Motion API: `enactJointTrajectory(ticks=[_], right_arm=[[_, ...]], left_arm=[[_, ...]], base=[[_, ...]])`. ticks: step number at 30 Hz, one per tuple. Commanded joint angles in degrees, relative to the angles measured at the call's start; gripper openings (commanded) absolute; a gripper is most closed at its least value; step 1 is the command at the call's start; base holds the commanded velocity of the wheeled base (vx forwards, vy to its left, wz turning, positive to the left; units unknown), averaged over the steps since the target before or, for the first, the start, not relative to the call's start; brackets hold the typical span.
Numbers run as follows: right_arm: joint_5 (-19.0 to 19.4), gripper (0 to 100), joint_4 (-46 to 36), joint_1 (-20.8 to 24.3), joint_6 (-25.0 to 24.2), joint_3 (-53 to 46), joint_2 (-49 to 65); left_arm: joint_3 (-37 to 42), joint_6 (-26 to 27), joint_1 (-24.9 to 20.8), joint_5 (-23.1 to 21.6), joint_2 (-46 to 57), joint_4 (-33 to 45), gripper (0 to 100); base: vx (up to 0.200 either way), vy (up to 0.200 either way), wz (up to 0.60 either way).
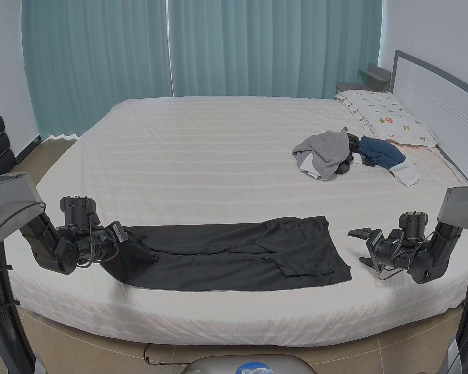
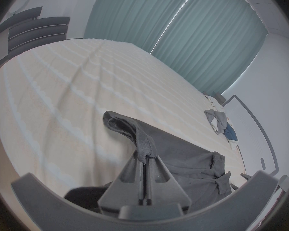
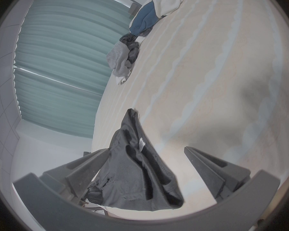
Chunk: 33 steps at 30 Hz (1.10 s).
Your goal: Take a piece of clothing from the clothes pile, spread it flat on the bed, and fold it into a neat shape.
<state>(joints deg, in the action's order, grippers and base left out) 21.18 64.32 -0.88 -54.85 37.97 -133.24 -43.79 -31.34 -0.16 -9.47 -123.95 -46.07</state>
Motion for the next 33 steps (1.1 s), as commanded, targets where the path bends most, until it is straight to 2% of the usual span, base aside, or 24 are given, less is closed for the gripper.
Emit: enactJointTrajectory(ticks=[1, 10, 16, 21, 26, 33], right_arm=[[0.0, 100, 0.0, 0.0, 0.0, 0.0, -0.1], [0.0, 100, 0.0, 0.0, 0.0, -0.1, -0.1], [0.0, 100, 0.0, 0.0, 0.0, -0.1, -0.1], [0.0, 100, 0.0, 0.0, 0.0, -0.1, -0.1], [0.0, 100, -0.1, 0.0, 0.0, -0.1, -0.1], [-0.1, 100, -0.1, 0.1, 0.0, -0.1, -0.2]], left_arm=[[-0.1, -0.4, -1.5, 0.0, 5.8, 3.4, 0], [-2.8, -0.7, -5.3, 0.1, 9.2, 11.0, 0], [-7.8, -5.7, -10.2, 1.3, 8.9, 16.6, 0], [-11.8, -6.1, -12.9, 1.5, 8.6, 22.5, 0], [-16.7, -9.7, -15.6, 1.6, 7.9, 27.2, 0], [-22.3, -10.2, -18.2, 3.0, 3.7, 32.3, 0]], base=[[0.000, -0.200, 0.00], [0.000, -0.200, 0.00], [0.000, -0.200, 0.00], [0.000, -0.200, 0.00], [0.000, -0.200, 0.00], [0.000, -0.200, 0.00]])
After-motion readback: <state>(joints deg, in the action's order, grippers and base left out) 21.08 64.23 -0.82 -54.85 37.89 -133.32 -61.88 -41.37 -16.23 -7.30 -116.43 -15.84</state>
